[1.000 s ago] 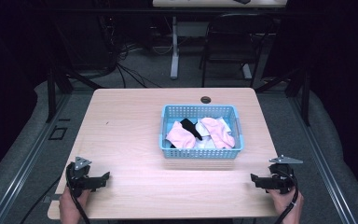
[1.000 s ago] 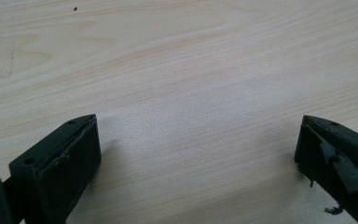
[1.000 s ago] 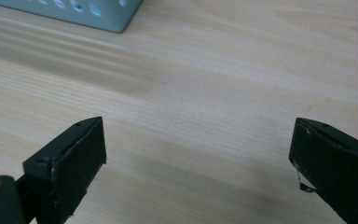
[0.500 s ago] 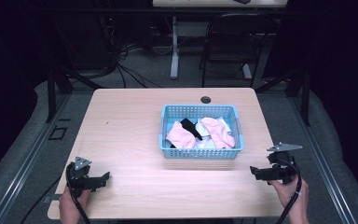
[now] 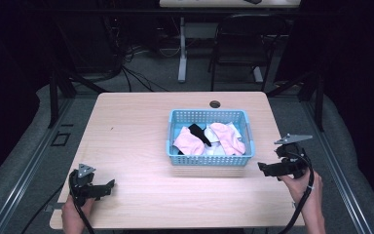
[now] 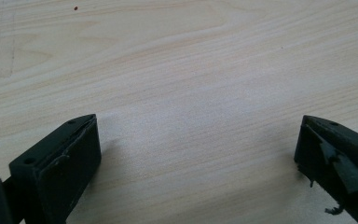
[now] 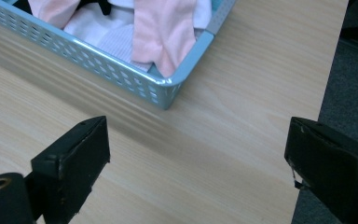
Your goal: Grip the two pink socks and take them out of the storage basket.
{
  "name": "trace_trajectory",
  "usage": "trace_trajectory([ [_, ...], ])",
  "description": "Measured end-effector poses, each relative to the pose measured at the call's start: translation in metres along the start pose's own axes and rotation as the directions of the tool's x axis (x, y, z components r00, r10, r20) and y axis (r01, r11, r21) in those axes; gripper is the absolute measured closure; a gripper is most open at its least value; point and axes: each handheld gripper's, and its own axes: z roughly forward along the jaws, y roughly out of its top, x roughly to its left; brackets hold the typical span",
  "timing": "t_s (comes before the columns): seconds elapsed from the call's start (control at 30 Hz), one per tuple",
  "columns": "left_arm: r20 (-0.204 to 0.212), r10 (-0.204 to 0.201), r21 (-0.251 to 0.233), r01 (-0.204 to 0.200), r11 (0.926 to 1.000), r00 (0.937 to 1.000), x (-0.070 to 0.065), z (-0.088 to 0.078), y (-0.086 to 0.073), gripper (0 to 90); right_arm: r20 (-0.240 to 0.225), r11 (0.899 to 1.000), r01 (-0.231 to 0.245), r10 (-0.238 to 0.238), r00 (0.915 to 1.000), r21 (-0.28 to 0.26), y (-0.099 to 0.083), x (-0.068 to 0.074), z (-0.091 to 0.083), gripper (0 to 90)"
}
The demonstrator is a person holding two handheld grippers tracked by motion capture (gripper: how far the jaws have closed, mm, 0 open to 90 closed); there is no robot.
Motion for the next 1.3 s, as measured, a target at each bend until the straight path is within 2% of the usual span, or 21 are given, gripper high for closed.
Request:
trace_trajectory([
  [0.2, -0.001, 0.000, 0.000, 0.000, 1.0000, 1.0000, 0.000, 0.000, 0.000, 0.4, -0.007, 0.999, 0.035, -0.035, 0.9994, 0.000, 0.023, 0.005, -0.003, 6.0],
  [0.5, -0.001, 0.000, -0.001, 0.000, 1.0000, 1.0000, 0.000, 0.000, 0.000, 0.4, -0.021, 0.997, 0.076, -0.076, 0.9969, -0.001, 0.047, 0.012, -0.001, 5.9],
  [0.77, -0.001, 0.000, -0.001, 0.000, 1.0000, 1.0000, 0.000, 0.000, 0.000, 0.5, -0.048, 0.993, 0.113, -0.111, 0.9927, 0.042, 0.066, 0.015, 0.012, 5.9],
  [1.1, -0.001, 0.000, -0.001, 0.000, 1.0000, 1.0000, 0.000, 0.000, 0.000, 0.5, -0.074, 0.987, 0.119, -0.112, 0.9910, 0.103, 0.080, 0.014, 0.031, 6.9],
  [1.3, -0.001, -0.001, -0.001, 0.001, 1.0000, 1.0000, 0.000, 0.000, 0.000, 0.5, -0.083, 0.981, 0.141, -0.131, 0.9879, 0.134, 0.089, 0.015, 0.042, 7.5],
])
